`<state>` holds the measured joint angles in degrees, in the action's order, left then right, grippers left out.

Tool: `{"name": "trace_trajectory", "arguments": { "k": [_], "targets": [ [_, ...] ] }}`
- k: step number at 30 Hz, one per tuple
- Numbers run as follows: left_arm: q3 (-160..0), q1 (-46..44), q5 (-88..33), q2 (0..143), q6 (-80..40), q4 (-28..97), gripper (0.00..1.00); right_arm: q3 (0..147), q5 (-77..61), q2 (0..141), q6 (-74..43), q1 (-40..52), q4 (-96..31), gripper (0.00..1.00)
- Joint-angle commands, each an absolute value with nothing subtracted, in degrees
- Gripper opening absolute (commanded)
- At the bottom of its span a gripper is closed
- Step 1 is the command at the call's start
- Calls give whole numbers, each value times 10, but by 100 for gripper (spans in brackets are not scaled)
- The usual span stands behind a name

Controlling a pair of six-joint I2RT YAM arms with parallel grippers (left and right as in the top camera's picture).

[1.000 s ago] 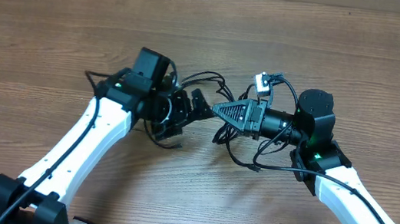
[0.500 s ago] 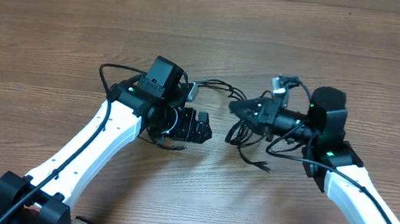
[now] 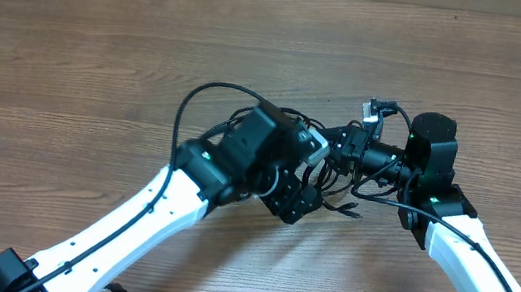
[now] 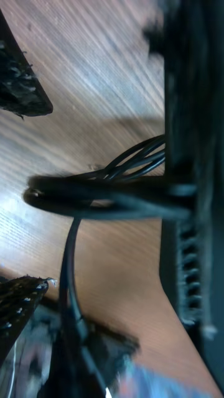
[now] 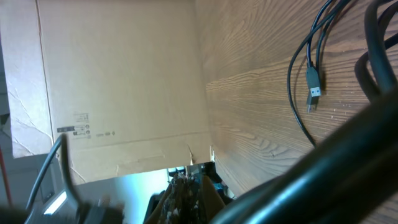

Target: Untangle cables

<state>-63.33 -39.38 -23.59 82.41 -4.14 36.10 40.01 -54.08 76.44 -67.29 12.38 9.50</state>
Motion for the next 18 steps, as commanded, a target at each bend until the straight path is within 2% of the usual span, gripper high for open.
{"name": "trace_trajectory", "arguments": {
  "k": [1, 6, 9, 16, 17, 18],
  "targets": [
    [-638, -420, -114, 822, -51, 352, 76, 406, -541, 762, -693, 123, 99, 4],
    [-638, -423, -95, 822, -69, 310, 61, 406, -553, 762, -693, 123, 99, 5],
    [-638, -423, -98, 822, -77, 274, 48, 406, -568, 762, -719, 123, 99, 4],
    [-638, -424, -136, 823, -79, 256, 36, 406, -585, 762, -742, 123, 99, 4],
    [-638, -424, -139, 823, -79, 257, 27, 406, -585, 762, -742, 123, 99, 4],
    [-638, -424, -142, 823, -79, 257, 9, 406, -584, 762, -742, 123, 99, 5]
  ]
}}
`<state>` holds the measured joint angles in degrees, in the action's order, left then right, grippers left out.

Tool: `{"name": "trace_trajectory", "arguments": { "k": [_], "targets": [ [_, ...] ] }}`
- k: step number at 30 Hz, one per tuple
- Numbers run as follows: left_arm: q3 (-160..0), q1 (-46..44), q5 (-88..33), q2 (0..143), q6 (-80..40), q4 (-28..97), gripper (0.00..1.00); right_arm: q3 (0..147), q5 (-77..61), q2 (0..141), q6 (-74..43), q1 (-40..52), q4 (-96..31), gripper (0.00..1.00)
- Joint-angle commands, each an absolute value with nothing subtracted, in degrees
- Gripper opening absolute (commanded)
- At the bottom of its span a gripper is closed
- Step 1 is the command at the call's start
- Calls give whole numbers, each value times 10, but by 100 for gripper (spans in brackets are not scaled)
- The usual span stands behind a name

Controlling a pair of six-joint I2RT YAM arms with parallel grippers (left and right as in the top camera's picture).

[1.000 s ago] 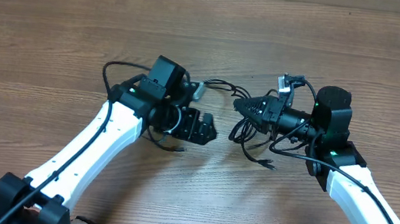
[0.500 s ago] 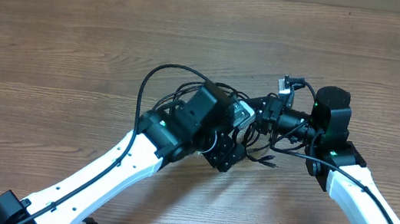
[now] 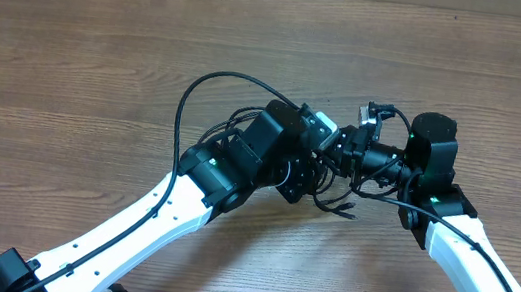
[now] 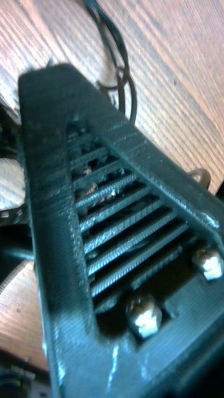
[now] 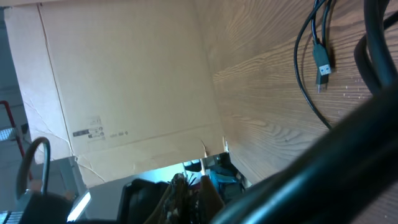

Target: Untangle cables

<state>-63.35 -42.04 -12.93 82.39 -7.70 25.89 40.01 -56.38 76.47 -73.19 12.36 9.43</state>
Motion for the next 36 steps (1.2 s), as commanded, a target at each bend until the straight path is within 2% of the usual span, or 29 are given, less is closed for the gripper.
{"name": "trace_trajectory", "arguments": {
  "k": [1, 2, 5, 8, 12, 15, 17, 20, 23, 26, 27, 31, 36],
  "targets": [
    [-638, -424, -146, 823, -81, 256, 4, 406, -584, 762, -742, 123, 99, 8],
    [-639, -422, -147, 822, -94, 256, 4, 406, -581, 762, -741, 123, 99, 16],
    [-639, -408, -152, 809, -103, 262, 4, 406, -566, 762, -719, 117, 99, 22],
    [-639, -378, -151, 774, -130, 284, 4, 406, -543, 762, -660, 105, 99, 37],
    [-639, -310, -151, 715, -174, 328, 4, 406, -522, 762, -585, 87, 99, 79],
    [-639, -258, -151, 688, -232, 349, 4, 406, -515, 762, -580, 84, 97, 96],
    [-639, -236, -152, 682, -277, 359, 4, 406, -517, 762, -580, 86, 93, 100],
    [-639, -220, -161, 686, -315, 371, 4, 406, -520, 762, -567, 97, 66, 100],
    [-639, -213, -161, 697, -373, 379, 4, 406, -536, 762, -522, 123, 26, 86],
    [-639, -212, -159, 704, -371, 379, 4, 406, -571, 762, -520, 144, 27, 71],
    [-639, -212, -160, 707, -358, 377, 4, 406, -589, 762, -520, 152, 39, 69],
    [-639, -212, -159, 721, -352, 380, 4, 406, -666, 762, -447, 183, 124, 70],
    [-639, -202, -161, 740, -430, 412, 4, 406, -663, 759, -312, 214, 177, 86]
  ]
}}
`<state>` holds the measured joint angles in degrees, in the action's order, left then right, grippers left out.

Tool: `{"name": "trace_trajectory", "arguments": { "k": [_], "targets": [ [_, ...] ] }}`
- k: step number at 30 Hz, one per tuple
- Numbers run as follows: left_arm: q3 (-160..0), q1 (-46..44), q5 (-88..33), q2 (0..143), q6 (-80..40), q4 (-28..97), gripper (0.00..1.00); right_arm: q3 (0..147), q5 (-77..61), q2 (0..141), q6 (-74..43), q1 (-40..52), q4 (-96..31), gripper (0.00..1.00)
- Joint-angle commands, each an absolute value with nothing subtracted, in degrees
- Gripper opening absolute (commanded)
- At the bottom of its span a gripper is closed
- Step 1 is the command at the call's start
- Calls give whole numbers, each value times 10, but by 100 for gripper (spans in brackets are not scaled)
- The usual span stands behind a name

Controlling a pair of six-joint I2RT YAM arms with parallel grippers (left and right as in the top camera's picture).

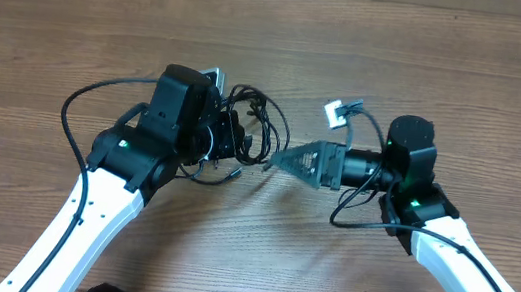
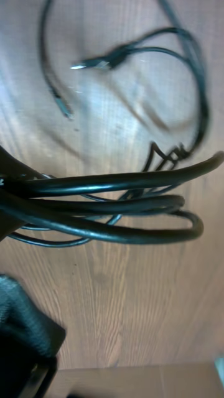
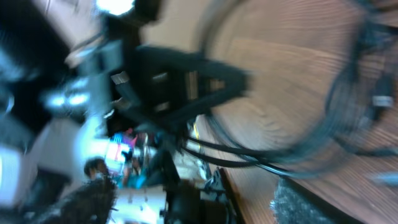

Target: Untangle cables

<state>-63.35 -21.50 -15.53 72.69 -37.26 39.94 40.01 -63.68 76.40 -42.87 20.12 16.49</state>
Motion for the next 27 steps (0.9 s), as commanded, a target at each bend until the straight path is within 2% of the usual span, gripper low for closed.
{"name": "trace_trajectory", "arguments": {
  "k": [1, 4, 8, 14, 18, 24, 25, 27],
  "targets": [
    [-639, -198, -164, 743, -438, 417, 4, 406, -660, 759, -296, 216, 178, 87],
    [-639, -180, -208, 750, -438, 420, 4, 406, -630, 759, -241, 225, 175, 91],
    [-639, -158, -257, 750, -438, 416, 4, 406, -581, 759, -186, 237, 175, 91],
    [-639, -155, -284, 750, -422, 416, 4, 406, -423, 759, -95, 265, 159, 89],
    [-639, -157, -296, 750, -417, 415, 4, 406, -336, 759, -57, 307, 152, 70],
    [-639, -158, -295, 750, -417, 416, 4, 406, -289, 759, -39, 357, 133, 67],
    [-639, -158, -295, 750, -412, 415, 4, 406, -289, 759, -39, 361, 132, 65],
    [-639, -161, -297, 750, -397, 416, 4, 406, -289, 759, -40, 364, 134, 55]
  ]
}}
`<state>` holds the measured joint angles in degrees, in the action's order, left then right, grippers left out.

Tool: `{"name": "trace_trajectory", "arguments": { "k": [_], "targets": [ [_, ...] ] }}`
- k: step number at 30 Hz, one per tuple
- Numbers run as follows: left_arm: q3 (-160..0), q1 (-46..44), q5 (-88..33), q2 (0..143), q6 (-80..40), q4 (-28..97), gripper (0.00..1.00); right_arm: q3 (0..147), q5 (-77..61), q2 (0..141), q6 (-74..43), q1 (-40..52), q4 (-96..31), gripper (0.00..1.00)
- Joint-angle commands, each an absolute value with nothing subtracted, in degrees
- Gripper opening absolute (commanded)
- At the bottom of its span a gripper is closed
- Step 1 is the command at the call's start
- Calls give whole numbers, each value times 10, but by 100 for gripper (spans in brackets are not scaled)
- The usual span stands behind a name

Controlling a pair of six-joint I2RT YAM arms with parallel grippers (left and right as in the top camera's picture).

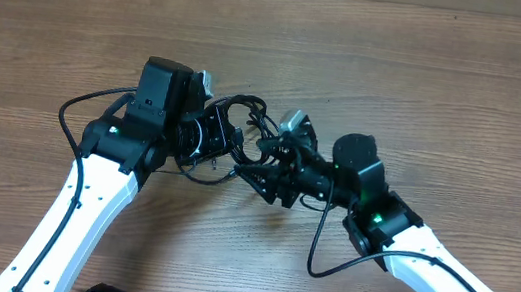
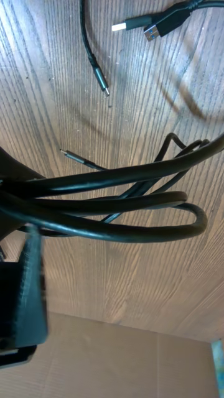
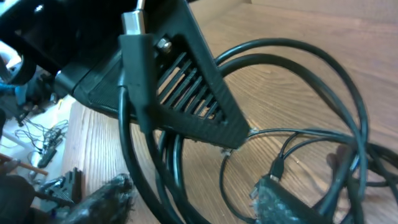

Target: Untangle cables

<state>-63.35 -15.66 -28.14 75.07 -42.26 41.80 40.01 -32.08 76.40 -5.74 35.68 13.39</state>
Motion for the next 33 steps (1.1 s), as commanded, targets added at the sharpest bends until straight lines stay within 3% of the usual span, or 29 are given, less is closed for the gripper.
{"name": "trace_trajectory", "arguments": {
  "k": [1, 3, 9, 17, 27, 33],
  "targets": [
    [-639, -165, -297, 750, -387, 416, 4, 406, -289, 759, -40, 364, 134, 48],
    [-639, -175, -297, 750, -365, 417, 4, 406, -289, 759, -40, 362, 136, 38],
    [-639, -192, -295, 750, -321, 418, 4, 410, -297, 759, -47, 362, 138, 30],
    [-639, -192, -294, 750, -278, 423, 4, 410, -301, 758, -68, 356, 152, 8],
    [-639, -192, -276, 750, -252, 432, 4, 410, -344, 748, -138, 288, 143, 4],
    [-639, -192, -402, 750, -253, 362, 4, 410, -344, 756, -142, 285, 118, 4]
  ]
}}
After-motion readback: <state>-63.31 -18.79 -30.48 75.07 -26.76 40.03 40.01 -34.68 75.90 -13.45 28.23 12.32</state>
